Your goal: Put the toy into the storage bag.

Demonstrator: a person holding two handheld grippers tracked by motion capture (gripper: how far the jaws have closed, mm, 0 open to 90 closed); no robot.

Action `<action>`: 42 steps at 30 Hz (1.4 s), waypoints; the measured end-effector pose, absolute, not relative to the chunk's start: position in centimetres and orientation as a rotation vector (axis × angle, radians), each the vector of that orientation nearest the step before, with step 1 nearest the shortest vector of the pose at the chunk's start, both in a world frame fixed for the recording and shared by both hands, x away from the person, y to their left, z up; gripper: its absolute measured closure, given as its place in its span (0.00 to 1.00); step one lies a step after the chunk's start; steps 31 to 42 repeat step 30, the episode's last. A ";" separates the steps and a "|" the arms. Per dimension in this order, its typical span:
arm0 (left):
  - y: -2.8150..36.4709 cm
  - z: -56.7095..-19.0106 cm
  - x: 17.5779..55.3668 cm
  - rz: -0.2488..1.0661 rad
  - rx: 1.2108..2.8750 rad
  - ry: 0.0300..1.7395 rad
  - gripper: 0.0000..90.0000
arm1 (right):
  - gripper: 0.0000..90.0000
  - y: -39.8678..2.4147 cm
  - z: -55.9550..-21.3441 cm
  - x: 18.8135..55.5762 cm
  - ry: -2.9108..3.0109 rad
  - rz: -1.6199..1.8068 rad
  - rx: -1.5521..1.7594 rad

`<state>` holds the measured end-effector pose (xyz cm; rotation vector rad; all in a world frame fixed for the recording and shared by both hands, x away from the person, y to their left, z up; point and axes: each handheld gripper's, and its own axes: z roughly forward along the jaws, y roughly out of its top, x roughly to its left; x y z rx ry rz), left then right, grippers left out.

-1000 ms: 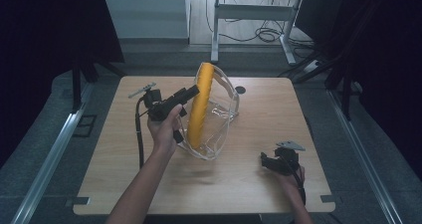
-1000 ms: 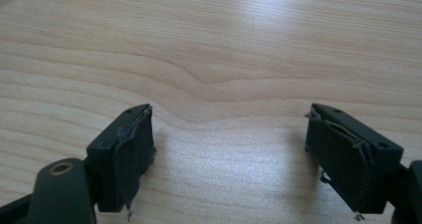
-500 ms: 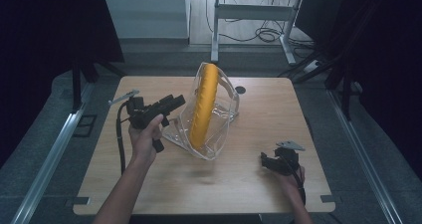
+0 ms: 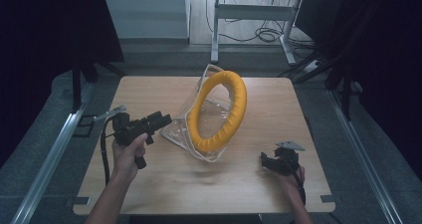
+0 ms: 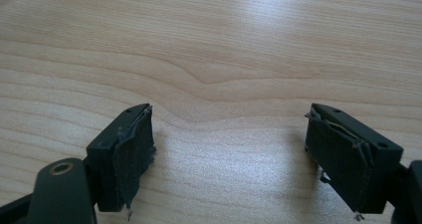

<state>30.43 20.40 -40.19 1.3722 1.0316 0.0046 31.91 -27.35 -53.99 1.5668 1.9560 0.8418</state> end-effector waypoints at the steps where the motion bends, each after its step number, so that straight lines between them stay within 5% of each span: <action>1: 20.7 -40.5 30.3 0.004 1.379 1.036 0.34 | 0.21 -27.4 -54.0 31.9 1.957 0.841 1.566; 17: 23.5 -44.2 28.3 0.036 1.469 1.093 0.34 | 0.21 -27.3 -54.0 31.9 1.956 0.840 1.565; 42: 23.7 -44.2 28.4 0.050 1.474 1.098 0.34 | 0.21 -27.3 -54.0 31.9 1.956 0.840 1.565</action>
